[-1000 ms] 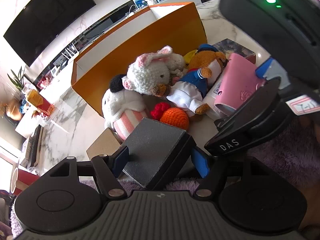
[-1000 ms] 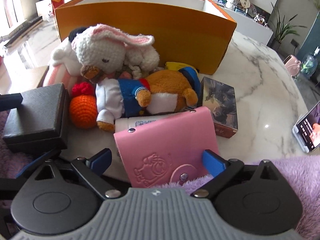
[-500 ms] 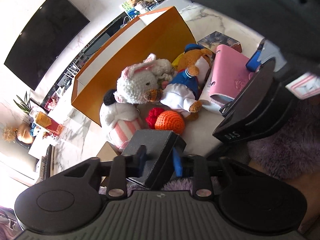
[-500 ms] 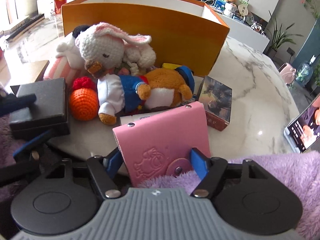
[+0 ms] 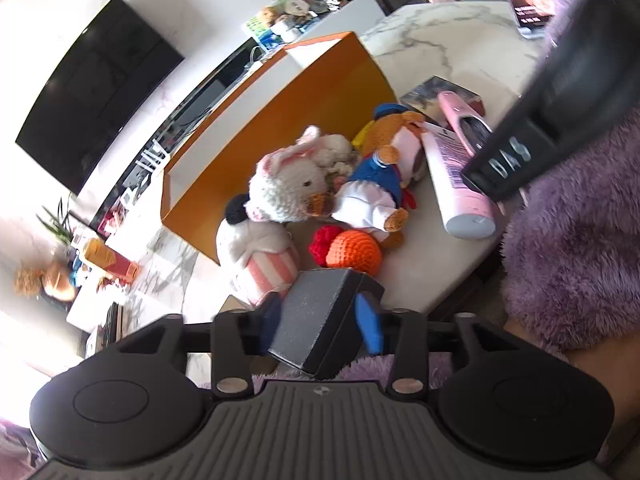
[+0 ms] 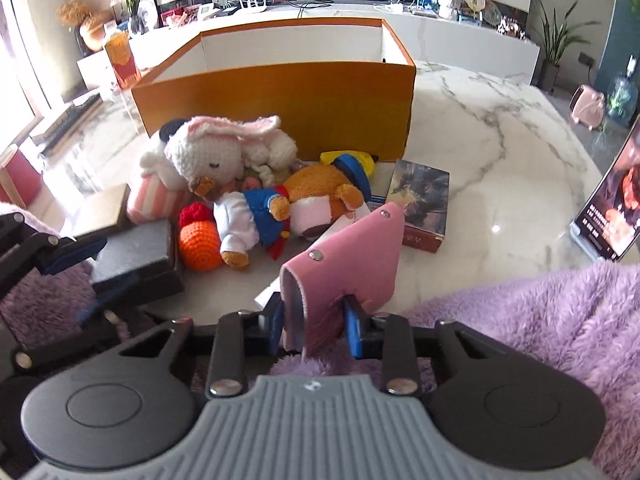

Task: Organize objects
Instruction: 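Close the left tool on the black box while the right tool grasps the pink wallet, then carry the black box in the left tool and pink wallet in the right tool to the orange box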

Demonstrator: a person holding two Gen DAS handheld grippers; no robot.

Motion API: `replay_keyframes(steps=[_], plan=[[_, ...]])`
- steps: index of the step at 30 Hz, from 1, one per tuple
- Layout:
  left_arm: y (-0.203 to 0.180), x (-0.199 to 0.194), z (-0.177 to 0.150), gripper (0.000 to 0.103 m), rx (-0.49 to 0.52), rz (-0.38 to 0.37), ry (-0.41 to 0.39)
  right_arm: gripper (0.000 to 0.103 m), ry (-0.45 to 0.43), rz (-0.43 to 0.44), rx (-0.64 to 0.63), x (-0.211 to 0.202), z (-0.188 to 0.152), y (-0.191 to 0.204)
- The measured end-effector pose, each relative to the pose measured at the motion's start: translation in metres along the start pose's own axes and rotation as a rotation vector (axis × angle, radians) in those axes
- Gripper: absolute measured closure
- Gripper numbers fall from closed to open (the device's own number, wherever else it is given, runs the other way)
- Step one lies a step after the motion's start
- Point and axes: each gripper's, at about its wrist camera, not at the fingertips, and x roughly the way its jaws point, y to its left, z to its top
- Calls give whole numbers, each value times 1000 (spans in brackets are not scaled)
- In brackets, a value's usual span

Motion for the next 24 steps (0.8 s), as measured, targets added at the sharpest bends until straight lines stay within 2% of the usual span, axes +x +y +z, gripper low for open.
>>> replay_keyframes(steps=[4,10,13,14,16,22,24], plan=[[-16,13,3,30,122,6,45,71,-1,70,72,-7,6,-8],[-39,38,3,26,271,68,109,71,-8,158,148,-16,14,-15],[-42,47,3,27,296,89,130,72,-9,151,180,-17,14,-20],[-42,49,3,30,295,91,136,74,-13,140,187,-18,13,-22],[-40,52,2,48,280,97,146,76,-26,116,199,-21,14,-28],[-25,41,4,59,204,67,110,75,-46,70,199,-21,20,-37],[-11,34,8,62,133,41,91,72,-54,50,173,-20,23,-35]])
